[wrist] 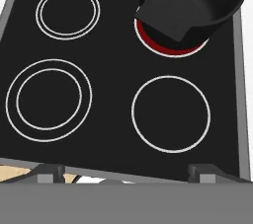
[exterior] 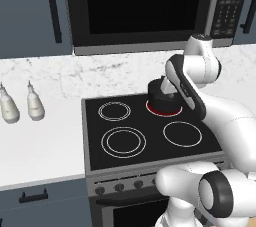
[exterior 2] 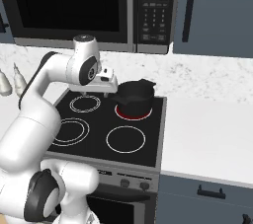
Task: Turn off the rear right burner of the stove.
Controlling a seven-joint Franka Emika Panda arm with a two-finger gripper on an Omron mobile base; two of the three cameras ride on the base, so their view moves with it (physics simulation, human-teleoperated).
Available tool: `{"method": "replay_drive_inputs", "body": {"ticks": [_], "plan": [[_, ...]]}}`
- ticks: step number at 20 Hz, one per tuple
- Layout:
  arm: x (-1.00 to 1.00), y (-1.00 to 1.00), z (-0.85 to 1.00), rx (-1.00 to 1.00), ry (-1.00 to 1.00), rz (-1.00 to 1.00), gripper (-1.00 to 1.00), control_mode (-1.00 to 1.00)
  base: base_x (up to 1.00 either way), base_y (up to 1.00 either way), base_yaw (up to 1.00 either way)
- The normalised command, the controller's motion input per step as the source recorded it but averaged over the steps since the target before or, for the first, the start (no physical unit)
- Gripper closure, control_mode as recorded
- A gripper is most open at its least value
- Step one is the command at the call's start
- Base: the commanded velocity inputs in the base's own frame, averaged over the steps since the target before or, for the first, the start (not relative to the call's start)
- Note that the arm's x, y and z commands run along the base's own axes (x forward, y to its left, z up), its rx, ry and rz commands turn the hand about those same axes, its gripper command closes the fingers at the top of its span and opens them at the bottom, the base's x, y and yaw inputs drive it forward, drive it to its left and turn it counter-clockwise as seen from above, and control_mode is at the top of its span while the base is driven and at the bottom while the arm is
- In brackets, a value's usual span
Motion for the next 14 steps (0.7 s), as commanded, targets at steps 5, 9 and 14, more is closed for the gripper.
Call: {"method": "replay_drive_inputs", "body": {"ticks": [5, 9, 14], "plan": [[0.0, -0.02, 0.0, 0.0, 0.0, 0.0, -1.0, -1.0, 0.0, 0.0, 0.0], [0.0, -0.04, 0.0, 0.0, 0.0, 0.0, -1.0, 1.0, 0.0, -0.24, 0.0], [0.0, 0.0, 0.0, 0.0, 0.0, 0.0, -1.0, 1.0, 0.0, -0.37, 0.0]]}}
